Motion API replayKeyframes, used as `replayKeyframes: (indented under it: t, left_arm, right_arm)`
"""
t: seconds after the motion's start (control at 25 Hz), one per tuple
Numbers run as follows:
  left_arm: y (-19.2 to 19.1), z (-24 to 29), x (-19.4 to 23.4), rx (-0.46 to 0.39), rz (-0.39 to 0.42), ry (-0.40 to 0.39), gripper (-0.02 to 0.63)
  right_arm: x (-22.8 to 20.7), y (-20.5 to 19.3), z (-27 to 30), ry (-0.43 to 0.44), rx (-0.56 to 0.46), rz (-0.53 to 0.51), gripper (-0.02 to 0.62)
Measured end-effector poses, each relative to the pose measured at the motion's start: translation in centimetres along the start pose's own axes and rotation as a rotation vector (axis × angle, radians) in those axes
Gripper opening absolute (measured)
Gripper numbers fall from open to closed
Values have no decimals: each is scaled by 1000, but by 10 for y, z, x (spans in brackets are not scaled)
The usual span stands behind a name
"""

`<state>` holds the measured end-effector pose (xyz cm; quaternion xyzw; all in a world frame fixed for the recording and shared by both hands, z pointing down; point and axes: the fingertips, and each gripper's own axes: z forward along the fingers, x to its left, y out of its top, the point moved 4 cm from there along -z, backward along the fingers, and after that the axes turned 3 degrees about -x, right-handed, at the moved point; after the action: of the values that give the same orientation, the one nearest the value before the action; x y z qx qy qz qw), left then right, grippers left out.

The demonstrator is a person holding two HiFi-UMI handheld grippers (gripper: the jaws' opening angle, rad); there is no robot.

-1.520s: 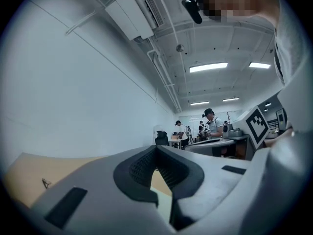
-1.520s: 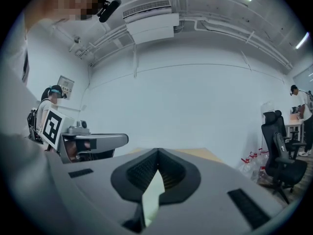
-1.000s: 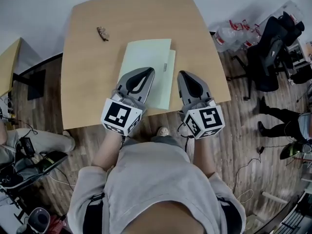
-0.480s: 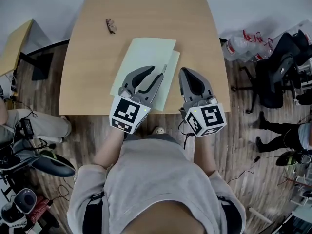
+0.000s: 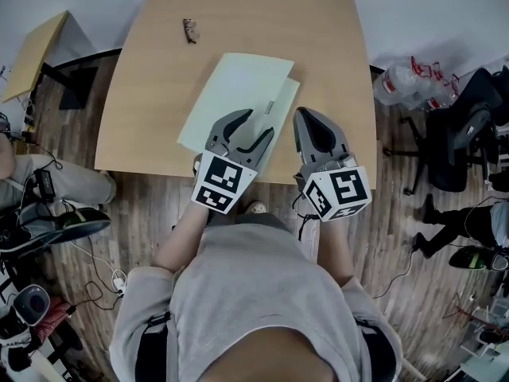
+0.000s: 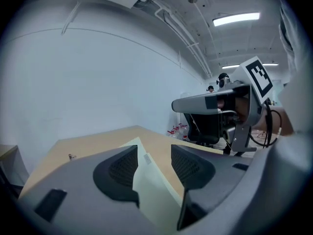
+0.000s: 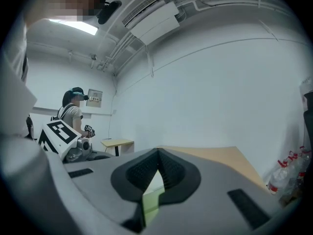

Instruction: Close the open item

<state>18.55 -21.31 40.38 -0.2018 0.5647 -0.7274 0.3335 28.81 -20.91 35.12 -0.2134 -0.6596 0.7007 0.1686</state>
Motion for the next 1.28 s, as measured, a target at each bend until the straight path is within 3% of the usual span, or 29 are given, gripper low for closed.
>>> replayKeyframes:
  t: [0.16,0.72,0.96,1.28]
  left_arm:
    - [-13,5,1,32,-40,14,196]
    - [-51,17,24,51,-398,-11,183]
    - [-67,27,30,80,-466,-30,132]
    - [-86,45,34,154,-474,-53,74]
  right_arm:
    - [-1,-4,0,19,10,7,5]
    - [-8,-26,5,25,59,35,5]
    - [-14,-36,9,15,77,53,5]
    - [-23,-46,13,0,98,73,5]
